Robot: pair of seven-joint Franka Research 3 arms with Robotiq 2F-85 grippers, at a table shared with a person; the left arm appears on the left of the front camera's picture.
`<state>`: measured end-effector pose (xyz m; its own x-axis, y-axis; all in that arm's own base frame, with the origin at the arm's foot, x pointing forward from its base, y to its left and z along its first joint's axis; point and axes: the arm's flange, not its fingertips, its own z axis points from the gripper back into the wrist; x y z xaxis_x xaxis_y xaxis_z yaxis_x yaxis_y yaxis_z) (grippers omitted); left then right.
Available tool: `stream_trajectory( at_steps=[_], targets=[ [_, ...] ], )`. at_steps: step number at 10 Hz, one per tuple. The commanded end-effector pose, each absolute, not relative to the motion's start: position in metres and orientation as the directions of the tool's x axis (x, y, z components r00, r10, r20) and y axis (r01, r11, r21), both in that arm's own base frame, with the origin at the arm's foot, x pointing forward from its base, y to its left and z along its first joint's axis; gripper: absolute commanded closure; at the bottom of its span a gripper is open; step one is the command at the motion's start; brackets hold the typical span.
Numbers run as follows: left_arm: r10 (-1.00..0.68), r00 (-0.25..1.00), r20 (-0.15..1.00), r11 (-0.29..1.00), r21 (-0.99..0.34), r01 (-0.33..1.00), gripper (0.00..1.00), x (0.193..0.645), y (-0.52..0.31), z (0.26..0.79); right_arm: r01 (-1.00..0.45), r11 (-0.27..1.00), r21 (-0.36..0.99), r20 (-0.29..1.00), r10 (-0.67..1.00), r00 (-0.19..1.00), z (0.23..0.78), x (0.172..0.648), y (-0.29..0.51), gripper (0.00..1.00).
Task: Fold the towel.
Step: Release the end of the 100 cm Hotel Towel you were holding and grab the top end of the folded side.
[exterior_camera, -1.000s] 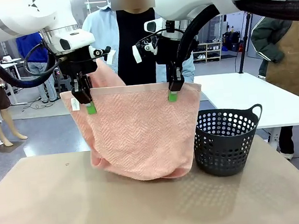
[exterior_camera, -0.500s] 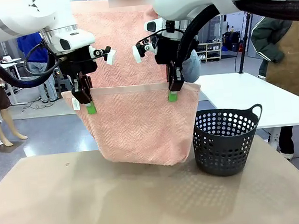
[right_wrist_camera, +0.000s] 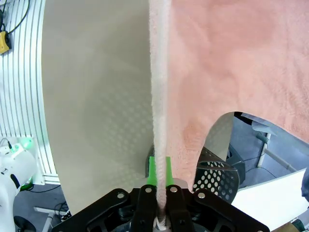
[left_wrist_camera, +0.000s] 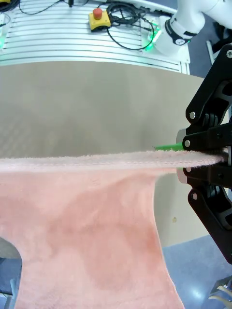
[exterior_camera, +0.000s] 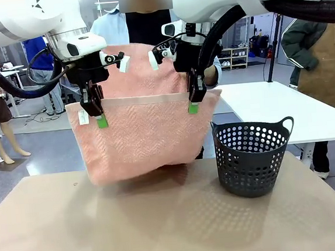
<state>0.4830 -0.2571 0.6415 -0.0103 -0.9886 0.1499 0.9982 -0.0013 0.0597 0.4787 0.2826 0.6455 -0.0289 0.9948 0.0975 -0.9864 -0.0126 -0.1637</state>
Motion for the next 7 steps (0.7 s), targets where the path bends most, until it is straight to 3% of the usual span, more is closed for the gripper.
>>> stream_trajectory(
  at_steps=[1,7],
  targets=[
    [-0.988,-0.018,0.152,-0.008,0.062,0.998,1.00,0.4829,-0.2563,0.6426,-0.986,-0.011,-0.165,0.095,0.995,-0.027,0.6459,0.4791,0.2813,1.00],
    [-0.988,-0.018,0.152,-0.008,0.062,0.998,1.00,0.4829,-0.2563,0.6426,-0.986,-0.011,-0.165,0.095,0.995,-0.027,0.6459,0.4791,0.2813,1.00]
  ],
)
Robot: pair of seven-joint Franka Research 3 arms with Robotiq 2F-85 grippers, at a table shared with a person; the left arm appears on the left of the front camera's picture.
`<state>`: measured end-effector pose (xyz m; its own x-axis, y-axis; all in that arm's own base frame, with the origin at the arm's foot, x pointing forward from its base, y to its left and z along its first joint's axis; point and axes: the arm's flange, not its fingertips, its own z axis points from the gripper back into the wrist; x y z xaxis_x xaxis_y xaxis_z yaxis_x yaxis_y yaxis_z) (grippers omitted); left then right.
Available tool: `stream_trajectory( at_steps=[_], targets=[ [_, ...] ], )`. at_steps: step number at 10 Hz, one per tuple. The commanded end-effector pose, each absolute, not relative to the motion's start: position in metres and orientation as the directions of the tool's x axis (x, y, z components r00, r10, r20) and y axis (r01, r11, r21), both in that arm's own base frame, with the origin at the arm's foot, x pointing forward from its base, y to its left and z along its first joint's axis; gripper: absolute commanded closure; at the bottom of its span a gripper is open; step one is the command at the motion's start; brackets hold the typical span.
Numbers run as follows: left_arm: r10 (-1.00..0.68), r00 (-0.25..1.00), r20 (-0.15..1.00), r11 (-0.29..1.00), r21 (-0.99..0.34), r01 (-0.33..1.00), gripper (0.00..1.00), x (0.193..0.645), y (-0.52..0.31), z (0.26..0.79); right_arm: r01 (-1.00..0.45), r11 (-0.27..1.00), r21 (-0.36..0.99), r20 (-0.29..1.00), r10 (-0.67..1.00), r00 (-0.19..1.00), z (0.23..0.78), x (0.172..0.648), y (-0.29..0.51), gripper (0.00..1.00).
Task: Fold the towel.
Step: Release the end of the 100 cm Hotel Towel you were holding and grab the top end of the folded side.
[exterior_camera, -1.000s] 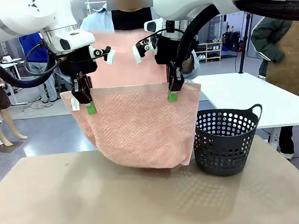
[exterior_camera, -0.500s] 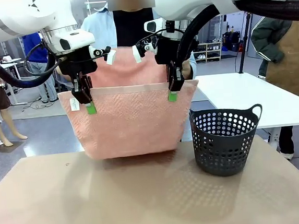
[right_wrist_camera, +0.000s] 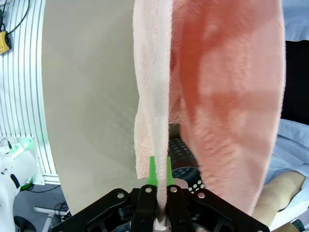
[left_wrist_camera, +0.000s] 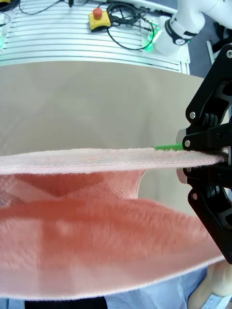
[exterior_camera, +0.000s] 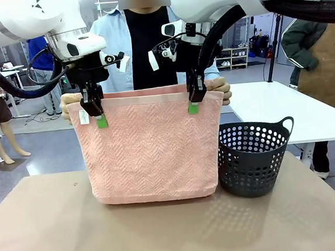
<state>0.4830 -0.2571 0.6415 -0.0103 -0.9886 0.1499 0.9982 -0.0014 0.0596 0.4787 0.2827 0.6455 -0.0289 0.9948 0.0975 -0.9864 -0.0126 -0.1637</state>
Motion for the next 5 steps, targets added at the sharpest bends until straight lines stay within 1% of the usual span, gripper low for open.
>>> stream_trajectory(
  at_steps=[1,5],
  targets=[
    [-0.988,-0.018,0.152,-0.008,0.062,0.998,1.00,0.4829,-0.2563,0.6426,-0.986,-0.011,-0.165,0.095,0.995,-0.027,0.6459,0.4791,0.2813,1.00],
    [-0.988,-0.018,0.152,-0.008,0.062,0.998,1.00,0.4829,-0.2563,0.6426,-0.986,-0.011,-0.165,0.095,0.995,-0.027,0.6459,0.4791,0.2813,1.00]
  ],
)
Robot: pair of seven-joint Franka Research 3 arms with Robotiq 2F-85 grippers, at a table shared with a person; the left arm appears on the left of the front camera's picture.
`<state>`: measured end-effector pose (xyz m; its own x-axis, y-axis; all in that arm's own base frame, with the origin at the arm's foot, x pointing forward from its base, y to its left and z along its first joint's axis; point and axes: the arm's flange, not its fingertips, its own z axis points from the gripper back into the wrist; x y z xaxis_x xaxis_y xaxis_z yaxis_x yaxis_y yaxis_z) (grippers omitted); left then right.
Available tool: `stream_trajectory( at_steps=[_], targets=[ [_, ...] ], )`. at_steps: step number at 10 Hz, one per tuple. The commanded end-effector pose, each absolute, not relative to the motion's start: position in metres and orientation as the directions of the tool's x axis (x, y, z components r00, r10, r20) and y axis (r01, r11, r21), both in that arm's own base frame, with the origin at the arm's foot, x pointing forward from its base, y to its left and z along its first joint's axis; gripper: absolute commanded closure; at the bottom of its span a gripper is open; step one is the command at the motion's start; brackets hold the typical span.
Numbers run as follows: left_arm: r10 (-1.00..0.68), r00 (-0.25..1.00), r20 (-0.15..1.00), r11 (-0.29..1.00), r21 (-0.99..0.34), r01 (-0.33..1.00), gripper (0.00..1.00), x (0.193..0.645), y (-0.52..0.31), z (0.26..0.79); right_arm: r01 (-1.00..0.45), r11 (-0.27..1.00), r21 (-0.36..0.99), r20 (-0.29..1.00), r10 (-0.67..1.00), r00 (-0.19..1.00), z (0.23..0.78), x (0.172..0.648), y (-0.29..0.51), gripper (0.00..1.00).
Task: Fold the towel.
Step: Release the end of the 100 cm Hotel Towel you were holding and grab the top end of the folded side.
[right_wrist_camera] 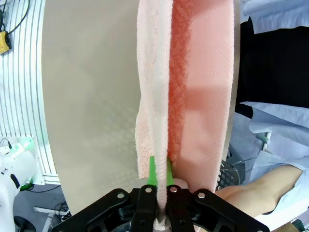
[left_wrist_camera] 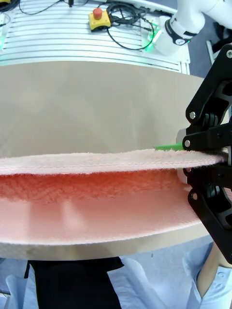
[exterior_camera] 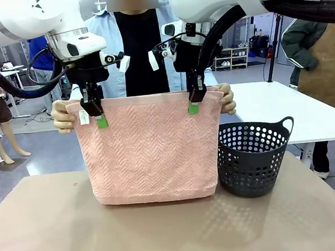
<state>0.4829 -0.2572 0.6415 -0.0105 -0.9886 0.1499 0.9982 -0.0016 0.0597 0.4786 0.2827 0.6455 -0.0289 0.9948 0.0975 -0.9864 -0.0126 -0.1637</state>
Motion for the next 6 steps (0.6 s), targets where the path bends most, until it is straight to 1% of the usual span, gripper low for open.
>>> stream_trajectory(
  at_steps=[1,3,4,5,6],
  targets=[
    [-0.988,-0.018,0.152,-0.008,0.062,0.998,1.00,0.4829,-0.2563,0.6426,-0.986,-0.011,-0.165,0.095,0.995,-0.027,0.6459,0.4791,0.2813,1.00],
    [-0.988,-0.018,0.152,-0.008,0.062,0.998,1.00,0.4829,-0.2563,0.6426,-0.986,-0.011,-0.165,0.095,0.995,-0.027,0.6459,0.4791,0.2813,1.00],
    [-0.989,-0.011,0.150,-0.002,0.060,0.998,0.79,0.4829,-0.2572,0.6415,-0.986,-0.012,-0.164,0.097,0.995,-0.029,0.6455,0.4787,0.2826,0.98],
    [-0.988,-0.024,0.154,-0.016,0.052,0.999,0.73,0.4805,-0.2559,0.6421,-0.984,-0.016,-0.175,0.128,0.991,-0.039,0.6462,0.4775,0.2811,0.64],
    [-0.988,-0.026,0.151,-0.019,0.053,0.998,0.55,0.4797,-0.2561,0.6426,-0.984,-0.010,-0.177,0.124,0.992,-0.032,0.6462,0.4770,0.2811,0.64]
  ],
)
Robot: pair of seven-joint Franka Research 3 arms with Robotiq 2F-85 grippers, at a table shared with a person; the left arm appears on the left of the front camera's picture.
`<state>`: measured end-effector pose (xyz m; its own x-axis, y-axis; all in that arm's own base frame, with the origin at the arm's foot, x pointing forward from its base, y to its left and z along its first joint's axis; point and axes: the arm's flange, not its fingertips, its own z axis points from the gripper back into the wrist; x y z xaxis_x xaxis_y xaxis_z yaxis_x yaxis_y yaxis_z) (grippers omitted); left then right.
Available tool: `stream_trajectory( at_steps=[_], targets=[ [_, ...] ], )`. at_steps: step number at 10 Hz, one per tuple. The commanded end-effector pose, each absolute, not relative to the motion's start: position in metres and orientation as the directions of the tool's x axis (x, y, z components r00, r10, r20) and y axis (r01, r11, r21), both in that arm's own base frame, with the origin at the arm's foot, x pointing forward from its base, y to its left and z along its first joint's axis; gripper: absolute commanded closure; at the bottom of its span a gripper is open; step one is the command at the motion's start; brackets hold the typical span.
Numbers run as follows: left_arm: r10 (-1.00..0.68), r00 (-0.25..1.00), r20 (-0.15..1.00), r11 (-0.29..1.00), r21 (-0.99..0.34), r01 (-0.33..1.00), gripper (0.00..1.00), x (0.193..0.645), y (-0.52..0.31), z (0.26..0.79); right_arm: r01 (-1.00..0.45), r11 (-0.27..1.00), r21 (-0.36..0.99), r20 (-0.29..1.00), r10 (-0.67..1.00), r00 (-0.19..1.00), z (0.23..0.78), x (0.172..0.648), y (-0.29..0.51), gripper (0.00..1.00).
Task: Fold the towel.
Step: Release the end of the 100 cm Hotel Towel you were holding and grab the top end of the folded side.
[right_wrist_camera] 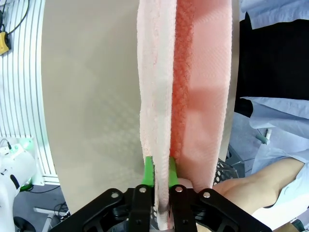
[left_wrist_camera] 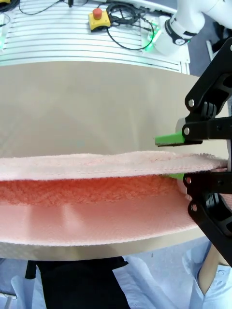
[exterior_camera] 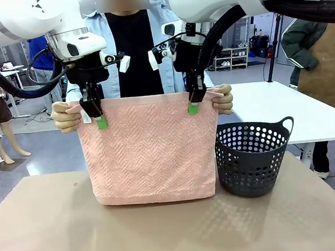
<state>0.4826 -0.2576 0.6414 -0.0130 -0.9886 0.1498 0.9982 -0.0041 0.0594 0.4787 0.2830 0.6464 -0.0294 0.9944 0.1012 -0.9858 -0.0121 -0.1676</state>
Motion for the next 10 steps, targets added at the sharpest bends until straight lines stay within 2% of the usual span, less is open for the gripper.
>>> stream_trajectory(
  at_steps=[1,2,3,4,5,6,7,8,9,10],
  targets=[
    [-0.988,-0.028,0.150,-0.020,0.055,0.998,0.48,0.479,-0.256,0.644,-0.984,-0.005,-0.177,0.121,0.992,-0.027,0.646,0.476,0.282,0.30],
    [-0.988,-0.027,0.151,-0.019,0.054,0.998,0.30,0.478,-0.256,0.644,-0.984,-0.003,-0.180,0.125,0.992,-0.026,0.646,0.475,0.282,0.61],
    [-0.988,-0.024,0.153,-0.016,0.055,0.998,0.48,0.476,-0.255,0.646,-0.983,-0.004,-0.186,0.126,0.992,-0.028,0.646,0.473,0.283,0.00],
    [-0.987,-0.016,0.159,-0.007,0.059,0.998,0.06,0.473,-0.253,0.647,-0.981,-0.007,-0.193,0.126,0.992,-0.032,0.648,0.471,0.284,0.27],
    [-0.987,-0.011,0.157,-0.002,0.060,0.998,0.24,0.471,-0.251,0.649,-0.980,-0.007,-0.200,0.124,0.992,-0.032,0.650,0.469,0.285,0.00],
    [-0.988,-0.013,0.153,-0.003,0.065,0.998,0.00,0.469,-0.250,0.649,-0.979,-0.009,-0.203,0.128,0.991,-0.036,0.652,0.467,0.285,0.00],
    [-0.988,-0.005,0.157,0.006,0.066,0.998,0.00,0.465,-0.248,0.653,-0.976,-0.012,-0.216,0.123,0.992,-0.039,0.658,0.462,0.288,0.00],
    [-0.988,0.007,0.152,0.020,0.082,0.996,0.00,0.460,-0.244,0.664,-0.969,-0.015,-0.246,0.121,0.992,-0.046,0.669,0.456,0.289,0.14],
    [-0.989,0.018,0.150,0.035,0.109,0.993,0.05,0.454,-0.240,0.680,-0.960,-0.018,-0.280,0.120,0.991,-0.054,0.685,0.449,0.290,0.05],
    [-0.989,0.018,0.146,0.038,0.139,0.989,0.05,0.450,-0.236,0.695,-0.954,-0.031,-0.298,0.115,0.991,-0.068,0.699,0.444,0.290,0.07]
  ],
)
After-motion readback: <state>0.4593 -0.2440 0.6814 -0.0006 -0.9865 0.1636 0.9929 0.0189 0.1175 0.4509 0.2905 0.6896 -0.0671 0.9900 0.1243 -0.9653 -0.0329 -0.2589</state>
